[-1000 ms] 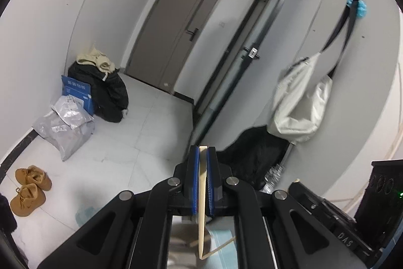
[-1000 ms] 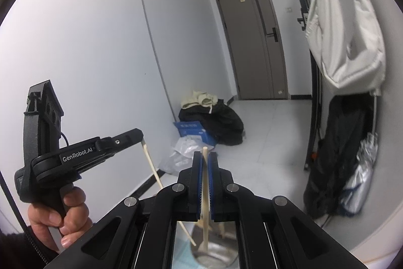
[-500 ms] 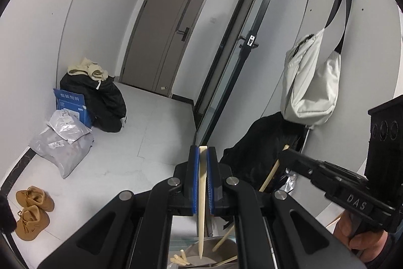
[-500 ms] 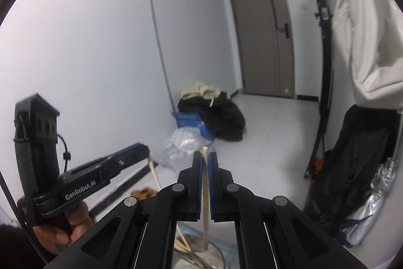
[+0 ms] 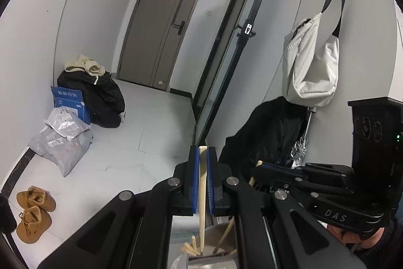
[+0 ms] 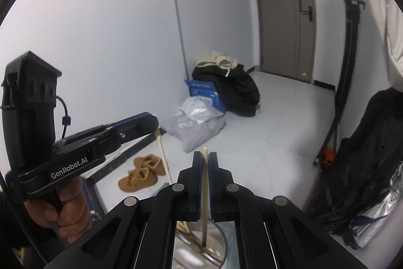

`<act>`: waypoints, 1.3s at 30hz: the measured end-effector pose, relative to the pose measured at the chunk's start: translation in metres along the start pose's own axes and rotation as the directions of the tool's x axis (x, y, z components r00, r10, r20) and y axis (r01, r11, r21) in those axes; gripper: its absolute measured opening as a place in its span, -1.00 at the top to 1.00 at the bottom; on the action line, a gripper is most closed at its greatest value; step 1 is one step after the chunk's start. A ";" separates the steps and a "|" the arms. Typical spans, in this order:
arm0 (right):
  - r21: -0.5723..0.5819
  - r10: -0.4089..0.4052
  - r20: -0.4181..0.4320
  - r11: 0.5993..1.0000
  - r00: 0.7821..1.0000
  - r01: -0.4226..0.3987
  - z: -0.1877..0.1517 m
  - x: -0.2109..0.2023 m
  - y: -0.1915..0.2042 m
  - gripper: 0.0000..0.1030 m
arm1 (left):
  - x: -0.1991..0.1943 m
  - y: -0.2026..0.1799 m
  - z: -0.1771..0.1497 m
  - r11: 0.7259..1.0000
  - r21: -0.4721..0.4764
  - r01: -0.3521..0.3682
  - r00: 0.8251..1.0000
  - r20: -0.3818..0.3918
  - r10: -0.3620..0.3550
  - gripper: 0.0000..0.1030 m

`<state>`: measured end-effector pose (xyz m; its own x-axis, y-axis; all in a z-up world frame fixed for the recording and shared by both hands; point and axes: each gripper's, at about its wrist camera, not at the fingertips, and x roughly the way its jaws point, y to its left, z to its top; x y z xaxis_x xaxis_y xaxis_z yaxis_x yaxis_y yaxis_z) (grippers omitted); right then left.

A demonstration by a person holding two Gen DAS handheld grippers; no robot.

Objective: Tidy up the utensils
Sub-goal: 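Open the left gripper over the holder while the right gripper releases its chopstick, then move both open grippers back down toward the chopstick pile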

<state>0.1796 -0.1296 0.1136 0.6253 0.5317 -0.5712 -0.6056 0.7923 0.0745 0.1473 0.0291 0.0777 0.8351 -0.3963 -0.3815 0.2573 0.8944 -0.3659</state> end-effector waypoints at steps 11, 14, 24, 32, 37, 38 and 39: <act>0.054 0.023 -0.032 0.998 0.999 -0.021 -0.028 -0.009 0.007 0.78 | 0.000 0.004 -0.017 0.994 -0.002 -0.112 0.980 -0.169 0.110 0.74; 0.128 0.014 -0.005 0.992 1.000 -0.013 -0.036 -0.022 0.000 0.57 | -0.014 -0.002 -0.018 0.986 0.022 -0.166 0.972 -0.166 0.167 0.38; 0.276 -0.073 0.142 0.961 0.987 0.031 -0.051 -0.087 0.002 -0.21 | -0.065 -0.026 -0.013 0.960 0.032 -0.279 0.959 -0.045 0.280 -0.68; 0.295 -0.111 0.205 0.954 0.972 0.046 -0.066 -0.127 0.027 -0.38 | -0.090 -0.045 -0.015 0.947 0.064 -0.315 0.949 -0.001 0.316 -0.92; 0.312 -0.126 0.229 0.949 0.965 0.050 -0.078 -0.146 0.042 -0.46 | -0.105 -0.051 -0.022 0.943 0.058 -0.327 0.945 0.022 0.327 -0.97; 0.313 -0.129 0.235 0.949 0.963 0.050 -0.081 -0.149 0.044 -0.47 | -0.107 -0.053 -0.023 0.943 0.057 -0.329 0.944 0.025 0.328 -0.97; 0.313 -0.132 0.240 0.948 0.962 0.052 -0.083 -0.152 0.045 -0.53 | -0.109 -0.055 -0.025 0.942 0.057 -0.332 0.943 0.030 0.330 -0.97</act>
<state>0.0167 -0.1989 0.1361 0.7996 0.4786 -0.3628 -0.3876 0.8727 0.2970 0.0301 0.0185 0.1185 0.8872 -0.0723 -0.4557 -0.0071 0.9854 -0.1700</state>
